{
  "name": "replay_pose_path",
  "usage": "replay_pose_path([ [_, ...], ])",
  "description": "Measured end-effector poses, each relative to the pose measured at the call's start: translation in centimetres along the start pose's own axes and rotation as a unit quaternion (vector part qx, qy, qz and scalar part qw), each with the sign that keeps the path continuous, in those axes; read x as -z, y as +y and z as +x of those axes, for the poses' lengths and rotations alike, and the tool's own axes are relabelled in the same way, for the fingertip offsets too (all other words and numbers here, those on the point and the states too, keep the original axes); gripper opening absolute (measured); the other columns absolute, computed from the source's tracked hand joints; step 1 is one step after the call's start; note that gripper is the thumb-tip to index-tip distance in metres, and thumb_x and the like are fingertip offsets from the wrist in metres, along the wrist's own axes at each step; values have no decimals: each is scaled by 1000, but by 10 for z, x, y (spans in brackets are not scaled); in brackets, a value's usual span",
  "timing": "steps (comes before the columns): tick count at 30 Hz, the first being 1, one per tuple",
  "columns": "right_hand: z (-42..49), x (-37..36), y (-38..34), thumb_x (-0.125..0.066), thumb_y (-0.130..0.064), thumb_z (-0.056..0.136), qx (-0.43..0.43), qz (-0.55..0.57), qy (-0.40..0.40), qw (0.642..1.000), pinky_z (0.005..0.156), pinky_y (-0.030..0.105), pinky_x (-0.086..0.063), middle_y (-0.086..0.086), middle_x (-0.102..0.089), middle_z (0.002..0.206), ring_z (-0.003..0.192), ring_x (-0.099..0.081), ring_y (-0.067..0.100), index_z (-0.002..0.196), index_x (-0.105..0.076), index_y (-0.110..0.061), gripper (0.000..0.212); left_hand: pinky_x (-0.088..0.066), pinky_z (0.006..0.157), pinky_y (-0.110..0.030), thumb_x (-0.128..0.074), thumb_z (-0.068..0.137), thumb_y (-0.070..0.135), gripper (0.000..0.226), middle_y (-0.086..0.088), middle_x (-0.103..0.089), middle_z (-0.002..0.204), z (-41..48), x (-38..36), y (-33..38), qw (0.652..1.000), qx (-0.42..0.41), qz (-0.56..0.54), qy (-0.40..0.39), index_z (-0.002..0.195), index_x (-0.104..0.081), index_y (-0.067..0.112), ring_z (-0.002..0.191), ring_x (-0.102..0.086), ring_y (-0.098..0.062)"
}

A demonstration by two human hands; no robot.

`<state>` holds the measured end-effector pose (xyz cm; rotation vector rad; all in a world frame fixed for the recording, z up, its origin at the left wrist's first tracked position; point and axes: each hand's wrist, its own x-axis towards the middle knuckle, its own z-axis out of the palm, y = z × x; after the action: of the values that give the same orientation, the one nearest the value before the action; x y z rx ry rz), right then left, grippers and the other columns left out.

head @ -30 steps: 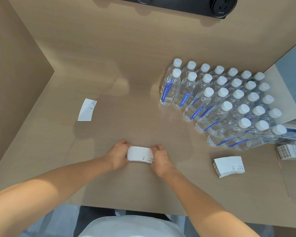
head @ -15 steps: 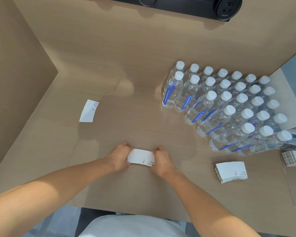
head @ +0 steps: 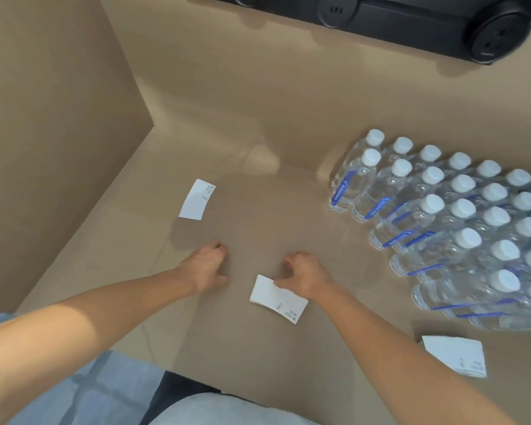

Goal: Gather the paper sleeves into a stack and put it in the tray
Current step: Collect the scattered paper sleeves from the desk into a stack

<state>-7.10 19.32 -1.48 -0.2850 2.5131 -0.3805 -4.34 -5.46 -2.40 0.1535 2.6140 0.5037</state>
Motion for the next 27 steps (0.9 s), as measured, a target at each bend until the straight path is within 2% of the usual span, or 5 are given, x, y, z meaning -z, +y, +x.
replay_pose_path([
  [3, 31, 10, -31, -65, -34, 82, 38, 5, 1, 999, 76, 31, -46, 13, -67, 101, 96, -63, 31, 92, -64, -9, 27, -44, 87, -27, -65, 86, 26, 31, -5, -52, 118, -3, 15, -21, 999, 33, -8, 34, 113, -57, 15, 111, -57, -27],
  [8, 83, 23, -88, -64, -28, 85, 102, -8, -5, 995, 77, 30, -45, 15, -66, 101, 96, -61, 32, 85, -59, -12, 17, -49, 87, -37, -58, 92, 33, 33, -6, -49, 119, 1, 40, -47, 992, 112, -5, 62, 116, -51, 12, 111, -56, -32],
  [12, 116, 29, -123, -64, -26, 85, 126, -23, -6, 992, 83, 32, -50, 12, -61, 108, 102, -60, 32, 104, -65, -9, 26, -48, 95, -38, -57, 93, 35, 51, -7, -47, 133, 9, 52, -61, 985, 150, -35, 82, 134, -43, 10, 120, -52, -32],
  [21, 173, 37, -160, -58, -22, 89, 158, -71, -4, 985, 85, 34, -51, 11, -57, 120, 111, -57, 31, 119, -59, -12, 31, -47, 97, -36, -58, 90, 43, 57, -6, -43, 135, 35, 56, -82, 978, 172, -72, 92, 135, -41, 12, 124, -45, -25],
  [27, 208, 39, -169, -56, -4, 86, 168, -110, 15, 980, 87, 38, -50, -1, -31, 147, 123, -35, 30, 143, -34, -23, 64, -52, 81, -38, -60, 80, 64, 70, 0, -44, 126, 59, 51, -91, 977, 180, -35, 109, 128, -43, 16, 118, -42, -23],
])
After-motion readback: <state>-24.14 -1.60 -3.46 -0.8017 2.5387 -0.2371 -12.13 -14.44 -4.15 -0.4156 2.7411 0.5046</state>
